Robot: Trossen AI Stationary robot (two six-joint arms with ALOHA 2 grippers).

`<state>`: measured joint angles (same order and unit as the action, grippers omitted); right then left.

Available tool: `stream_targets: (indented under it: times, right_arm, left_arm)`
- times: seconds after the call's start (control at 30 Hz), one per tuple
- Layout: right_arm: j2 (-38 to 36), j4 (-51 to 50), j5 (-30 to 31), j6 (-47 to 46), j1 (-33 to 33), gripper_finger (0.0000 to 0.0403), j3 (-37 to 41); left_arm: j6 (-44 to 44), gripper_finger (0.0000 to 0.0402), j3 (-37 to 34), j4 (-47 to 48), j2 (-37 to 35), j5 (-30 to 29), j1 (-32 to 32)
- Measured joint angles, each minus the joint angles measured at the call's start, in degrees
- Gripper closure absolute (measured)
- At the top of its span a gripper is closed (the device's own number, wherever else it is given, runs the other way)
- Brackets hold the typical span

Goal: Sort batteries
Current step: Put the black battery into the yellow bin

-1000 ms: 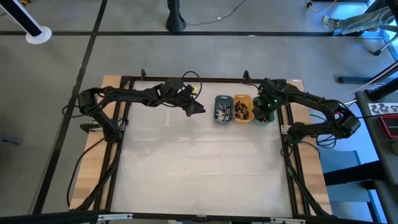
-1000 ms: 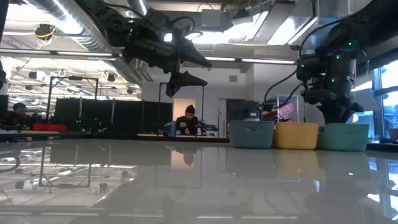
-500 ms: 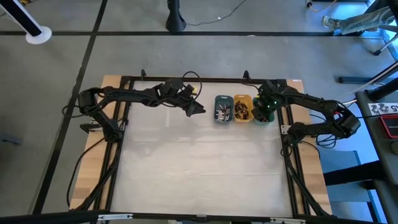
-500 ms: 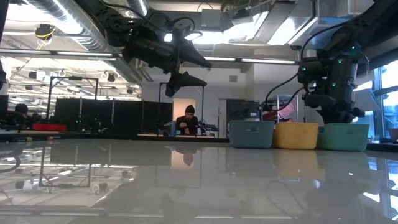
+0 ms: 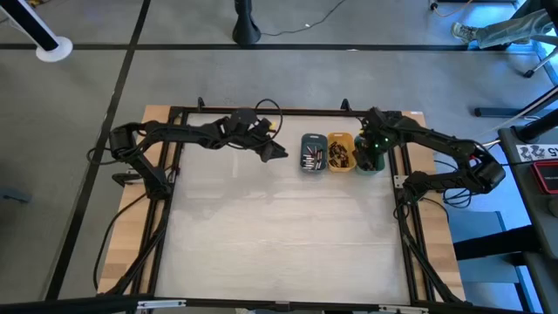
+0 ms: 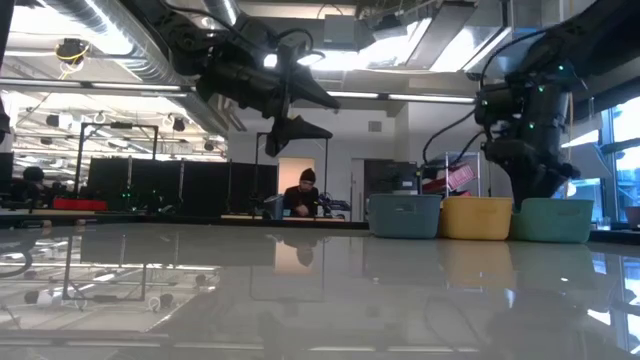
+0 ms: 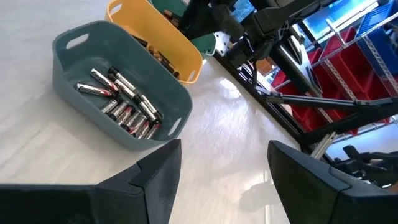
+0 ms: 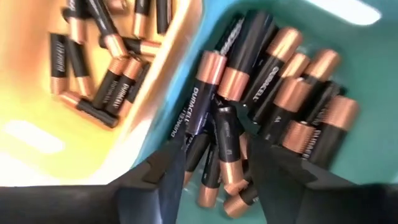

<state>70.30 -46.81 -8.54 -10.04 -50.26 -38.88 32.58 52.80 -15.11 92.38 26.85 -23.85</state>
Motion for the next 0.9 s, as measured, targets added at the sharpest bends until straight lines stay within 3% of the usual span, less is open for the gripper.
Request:
stream_targets:
  times: [0.2, 0.4, 0.5, 0.63, 0.8, 0.9]
  right_arm:
    - [0.0, -7.2, 1.1, 3.0, 0.0, 0.0226, -7.8]
    - [-0.5, -8.9, 3.0, 7.7, 0.0, 0.0226, -15.3]
    - [-1.6, -5.7, 3.0, 10.4, 0.0, 0.0226, -17.4]
    - [-3.6, 0.4, 2.4, 11.0, 0.0, 0.0226, -17.9]
    - [-4.3, 3.2, -0.5, 11.2, 0.0, 0.0226, -17.9]
    - [-4.3, 3.2, -1.6, 11.8, 0.0, 0.0226, -17.9]
  left_arm:
    - [0.3, 0.0174, 0.0, 4.2, -1.5, 3.2, -3.2]
    - [-4.0, 0.0174, 0.3, 15.8, -7.3, 3.4, -7.8]
    - [-8.9, 0.0174, 3.9, 26.1, -10.0, 1.4, -9.3]
    - [-18.7, 0.0174, 12.8, 44.1, -11.1, -7.0, -9.9]
    - [-32.5, 0.0174, 23.5, 66.6, -8.8, -23.4, -10.3]
    - [-36.5, 0.0174, 26.8, 76.0, -6.5, -28.3, -11.5]
